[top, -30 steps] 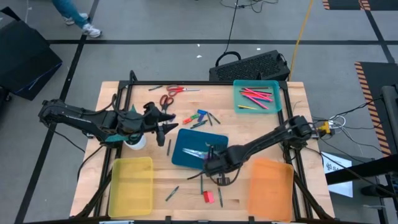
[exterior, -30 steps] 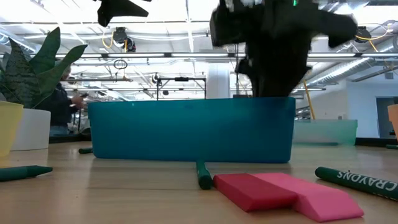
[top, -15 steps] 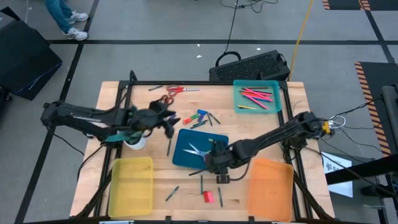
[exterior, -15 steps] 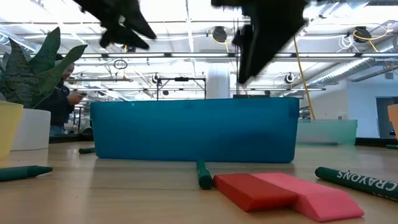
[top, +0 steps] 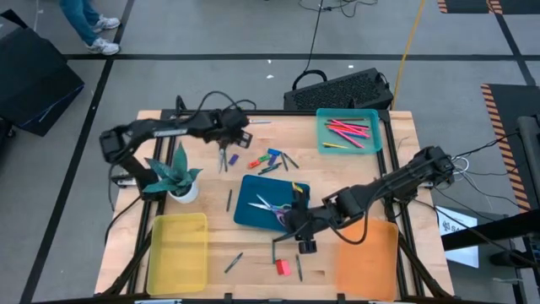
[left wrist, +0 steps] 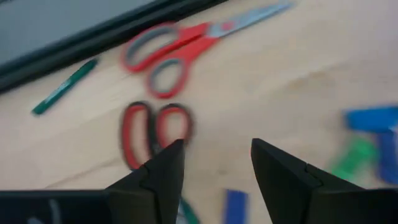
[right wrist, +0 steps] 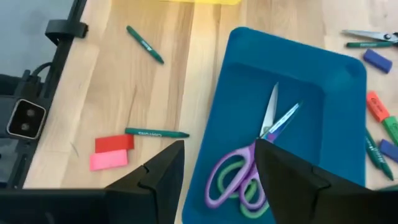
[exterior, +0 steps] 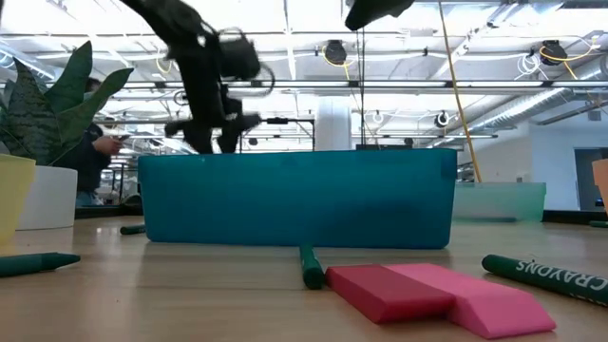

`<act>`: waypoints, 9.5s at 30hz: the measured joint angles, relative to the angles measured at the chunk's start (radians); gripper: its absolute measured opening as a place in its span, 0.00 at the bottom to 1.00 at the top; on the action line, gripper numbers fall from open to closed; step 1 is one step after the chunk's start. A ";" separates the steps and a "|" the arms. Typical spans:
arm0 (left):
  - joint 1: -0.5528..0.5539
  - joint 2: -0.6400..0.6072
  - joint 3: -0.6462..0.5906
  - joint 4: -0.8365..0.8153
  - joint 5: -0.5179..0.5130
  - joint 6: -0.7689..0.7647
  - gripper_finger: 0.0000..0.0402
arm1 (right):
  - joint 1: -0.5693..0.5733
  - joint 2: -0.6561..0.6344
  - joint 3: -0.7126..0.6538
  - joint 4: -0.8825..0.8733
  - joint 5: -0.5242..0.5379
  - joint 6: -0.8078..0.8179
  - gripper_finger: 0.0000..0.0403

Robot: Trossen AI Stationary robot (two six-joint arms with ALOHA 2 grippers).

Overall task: Sort crayons/erasers/pens/pencils in bins
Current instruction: Put the black scissors into the blue bin, then put the orange scissors into the blue bin

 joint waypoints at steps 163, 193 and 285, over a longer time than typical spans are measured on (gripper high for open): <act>0.062 0.266 0.088 0.153 -0.003 0.018 0.57 | 0.129 -0.322 -0.252 -0.065 0.195 0.165 0.47; 0.164 0.292 0.045 0.212 0.054 0.204 0.57 | 0.126 -0.322 -0.252 0.026 0.201 0.114 0.47; -0.315 0.131 0.434 -0.414 0.243 0.135 0.03 | 0.167 -0.342 -0.329 0.002 0.353 0.002 0.47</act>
